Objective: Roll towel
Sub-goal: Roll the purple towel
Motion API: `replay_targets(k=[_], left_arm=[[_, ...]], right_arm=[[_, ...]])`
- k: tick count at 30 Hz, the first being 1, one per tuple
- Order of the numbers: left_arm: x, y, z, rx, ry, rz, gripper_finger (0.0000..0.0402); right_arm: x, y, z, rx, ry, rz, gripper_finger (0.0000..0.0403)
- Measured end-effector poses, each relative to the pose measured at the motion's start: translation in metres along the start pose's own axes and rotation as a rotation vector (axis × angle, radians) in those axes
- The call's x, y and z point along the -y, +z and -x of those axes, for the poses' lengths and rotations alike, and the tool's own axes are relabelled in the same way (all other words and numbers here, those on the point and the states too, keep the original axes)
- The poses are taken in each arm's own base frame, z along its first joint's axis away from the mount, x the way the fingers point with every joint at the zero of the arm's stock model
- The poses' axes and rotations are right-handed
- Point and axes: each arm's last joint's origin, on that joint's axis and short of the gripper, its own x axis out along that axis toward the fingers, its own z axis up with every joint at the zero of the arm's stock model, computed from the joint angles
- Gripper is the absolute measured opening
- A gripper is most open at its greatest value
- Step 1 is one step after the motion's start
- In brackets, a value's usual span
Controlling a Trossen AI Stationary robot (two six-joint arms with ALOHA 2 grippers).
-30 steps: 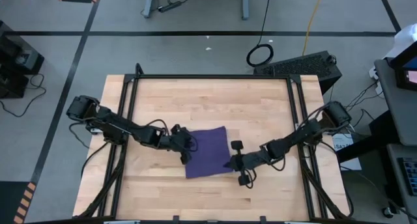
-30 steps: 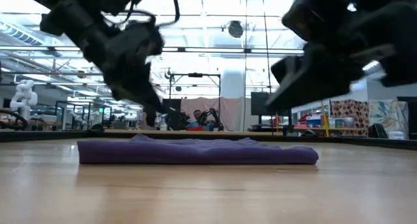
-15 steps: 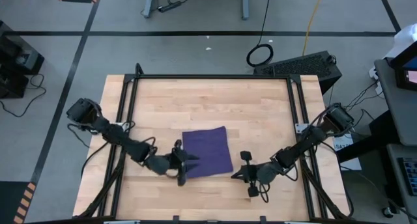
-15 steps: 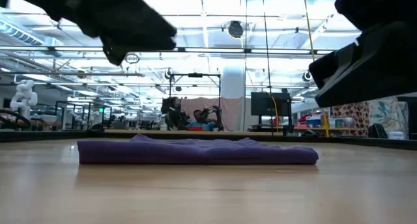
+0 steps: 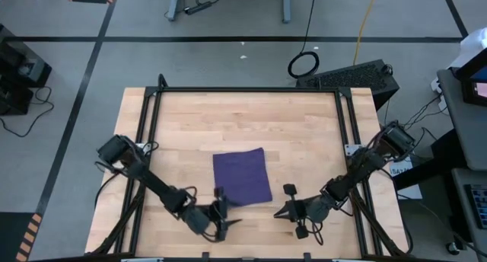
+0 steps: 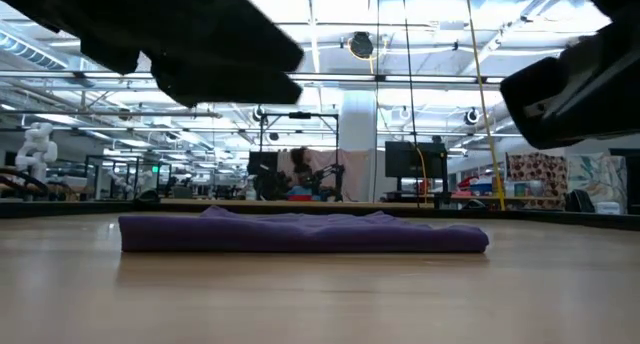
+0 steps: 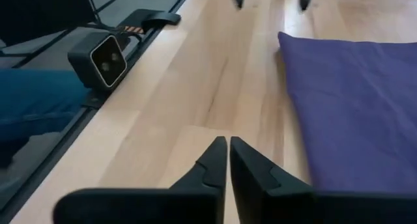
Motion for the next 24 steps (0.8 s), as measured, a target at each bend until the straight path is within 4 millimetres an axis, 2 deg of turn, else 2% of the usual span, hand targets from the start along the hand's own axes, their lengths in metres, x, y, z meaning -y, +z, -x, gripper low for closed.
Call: replay_targets(k=[6, 10, 13, 17, 20, 24], left_arm=[[0.014, -0.012, -0.018, -0.106, 0.123, -0.127, 0.0244], [0.015, -0.013, -0.031, -0.125, 0.184, -0.190, 0.0244], [0.003, -0.007, -0.043, -0.151, 0.172, -0.171, 0.0244], [-0.016, -0.001, -0.058, -0.203, 0.093, -0.134, 0.0232], [-0.027, 0.001, -0.065, -0.232, 0.044, -0.121, 0.0207], [-0.034, -0.003, -0.071, -0.259, 0.031, -0.119, 0.0163]], right_arm=[[-0.004, -0.010, -0.001, 0.008, -0.113, 0.007, 0.0073], [0.005, -0.017, -0.009, -0.001, -0.194, -0.074, 0.0107], [0.014, -0.016, -0.014, -0.016, -0.203, -0.117, 0.0118], [0.020, -0.015, -0.017, -0.048, -0.180, -0.021, 0.0121], [0.023, -0.015, -0.018, -0.062, -0.187, 0.064, 0.0121], [0.027, -0.015, -0.019, -0.073, -0.205, 0.084, 0.0121]])
